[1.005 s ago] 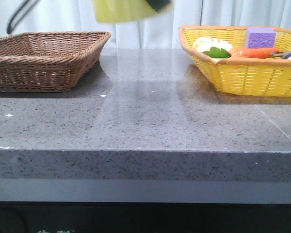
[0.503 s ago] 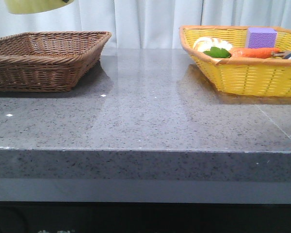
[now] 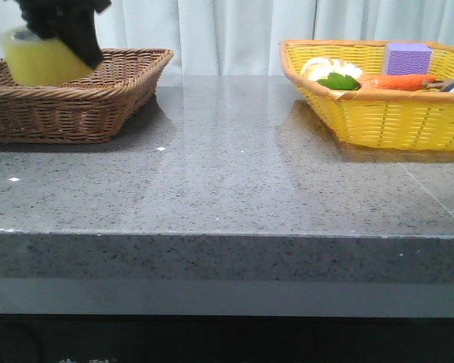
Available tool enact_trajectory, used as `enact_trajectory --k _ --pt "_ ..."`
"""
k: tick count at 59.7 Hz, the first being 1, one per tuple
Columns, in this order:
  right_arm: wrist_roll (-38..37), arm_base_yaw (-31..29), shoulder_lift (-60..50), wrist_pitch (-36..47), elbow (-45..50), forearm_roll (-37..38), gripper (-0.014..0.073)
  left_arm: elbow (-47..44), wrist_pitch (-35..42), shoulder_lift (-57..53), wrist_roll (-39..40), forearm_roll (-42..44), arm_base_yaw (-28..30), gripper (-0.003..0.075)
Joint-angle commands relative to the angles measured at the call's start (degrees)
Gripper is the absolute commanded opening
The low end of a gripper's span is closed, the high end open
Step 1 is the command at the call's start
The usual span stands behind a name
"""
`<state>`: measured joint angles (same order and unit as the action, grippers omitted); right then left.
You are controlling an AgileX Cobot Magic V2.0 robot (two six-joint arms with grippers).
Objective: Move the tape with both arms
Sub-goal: 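Lift the tape roll with the left gripper toward the brown basket, then lower the tape roll into the brown basket and open the left gripper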
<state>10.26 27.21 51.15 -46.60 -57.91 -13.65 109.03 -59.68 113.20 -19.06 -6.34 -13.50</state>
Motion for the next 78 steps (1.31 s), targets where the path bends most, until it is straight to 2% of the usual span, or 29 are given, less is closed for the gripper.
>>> enact_trajectory --k 1,14,24,29,48,64,73,78 --pt "0.2 -0.4 -0.2 3.7 -1.5 -0.9 0.0381 2.0 4.1 -1.9 0.4 -0.4 0.1 0.0171" --pt "0.2 -0.4 -0.2 3.7 -1.5 -0.9 0.0381 2.0 4.5 -0.2 0.6 -0.4 0.1 0.0194" --pt "0.2 -0.4 -0.2 3.7 -1.5 -0.9 0.0381 2.1 4.6 -0.5 0.6 -0.4 0.1 0.037" --pt "0.2 -0.4 -0.2 3.7 -1.5 -0.9 0.0381 2.1 4.3 -1.4 0.6 -0.4 0.1 0.0408" --pt "0.2 -0.4 -0.2 3.7 -1.5 -0.9 0.0381 2.1 3.2 -10.1 2.2 -0.8 0.1 0.0408" --pt "0.2 -0.4 -0.2 3.7 -1.5 -0.9 0.0381 0.6 -3.2 -20.0 3.6 -4.3 0.1 0.0408" --pt "0.2 -0.4 -0.2 3.7 -1.5 -0.9 0.0381 -5.8 -3.1 -26.8 3.6 -5.8 0.1 0.0408" --pt "0.2 -0.4 -0.2 3.7 -1.5 -0.9 0.0381 -13.1 -0.9 -32.4 3.4 -6.2 0.1 0.0408"
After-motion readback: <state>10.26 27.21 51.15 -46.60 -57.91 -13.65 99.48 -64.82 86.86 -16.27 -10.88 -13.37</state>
